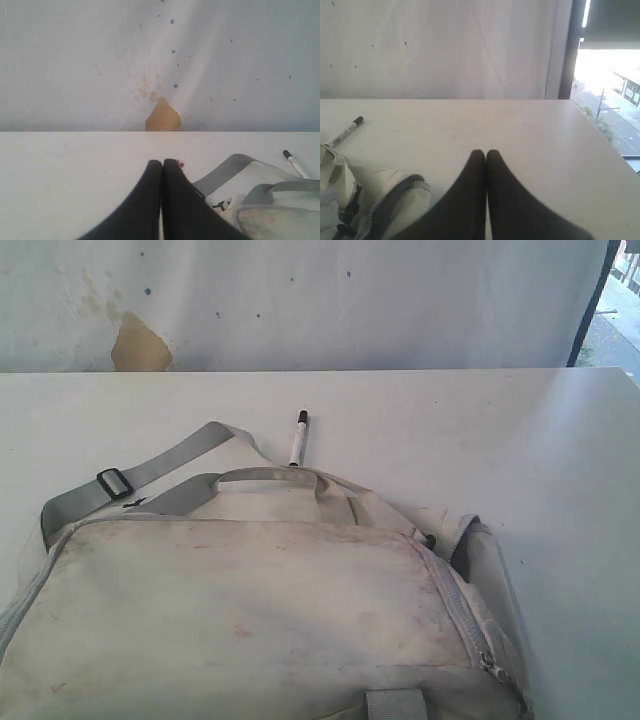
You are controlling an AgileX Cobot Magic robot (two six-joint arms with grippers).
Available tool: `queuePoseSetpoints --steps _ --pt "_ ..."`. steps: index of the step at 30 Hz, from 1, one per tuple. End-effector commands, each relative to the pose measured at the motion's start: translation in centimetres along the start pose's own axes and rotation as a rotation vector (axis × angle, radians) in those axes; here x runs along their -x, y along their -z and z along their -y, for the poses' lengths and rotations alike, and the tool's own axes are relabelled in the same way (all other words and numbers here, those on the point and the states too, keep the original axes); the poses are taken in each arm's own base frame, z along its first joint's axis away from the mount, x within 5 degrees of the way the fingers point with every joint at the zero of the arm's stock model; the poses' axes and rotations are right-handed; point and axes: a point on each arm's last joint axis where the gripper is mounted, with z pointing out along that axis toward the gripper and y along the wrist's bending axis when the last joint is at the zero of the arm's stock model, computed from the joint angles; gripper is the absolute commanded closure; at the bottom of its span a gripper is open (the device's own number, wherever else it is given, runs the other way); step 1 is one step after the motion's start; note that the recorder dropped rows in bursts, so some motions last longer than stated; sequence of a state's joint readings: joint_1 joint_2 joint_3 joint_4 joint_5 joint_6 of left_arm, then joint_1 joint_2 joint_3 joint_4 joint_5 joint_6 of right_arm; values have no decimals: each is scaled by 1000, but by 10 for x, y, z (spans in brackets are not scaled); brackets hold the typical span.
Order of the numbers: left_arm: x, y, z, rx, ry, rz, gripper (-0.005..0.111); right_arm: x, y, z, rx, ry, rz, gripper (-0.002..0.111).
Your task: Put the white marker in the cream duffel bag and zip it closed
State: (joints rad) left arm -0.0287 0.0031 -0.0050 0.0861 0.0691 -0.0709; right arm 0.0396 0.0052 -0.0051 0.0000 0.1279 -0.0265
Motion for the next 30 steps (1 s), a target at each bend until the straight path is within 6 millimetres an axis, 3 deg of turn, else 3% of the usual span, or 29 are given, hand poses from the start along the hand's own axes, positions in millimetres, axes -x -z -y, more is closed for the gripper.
queuePoseSetpoints --steps 1,11,20,23,30 --pt "-1 0 0 -4 8 -2 107 -1 0 0 -1 2 1 108" --pt "0 0 0 -5 8 11 107 -1 0 0 -1 2 5 108" --pt "6 0 1 -13 81 79 107 11 1 0 -2 -26 136 108" --pt "20 3 0 -10 174 70 107 24 4 1 -1 -38 174 108" --pt "61 18 -2 13 174 7 107 67 20 1 8 -70 135 108"
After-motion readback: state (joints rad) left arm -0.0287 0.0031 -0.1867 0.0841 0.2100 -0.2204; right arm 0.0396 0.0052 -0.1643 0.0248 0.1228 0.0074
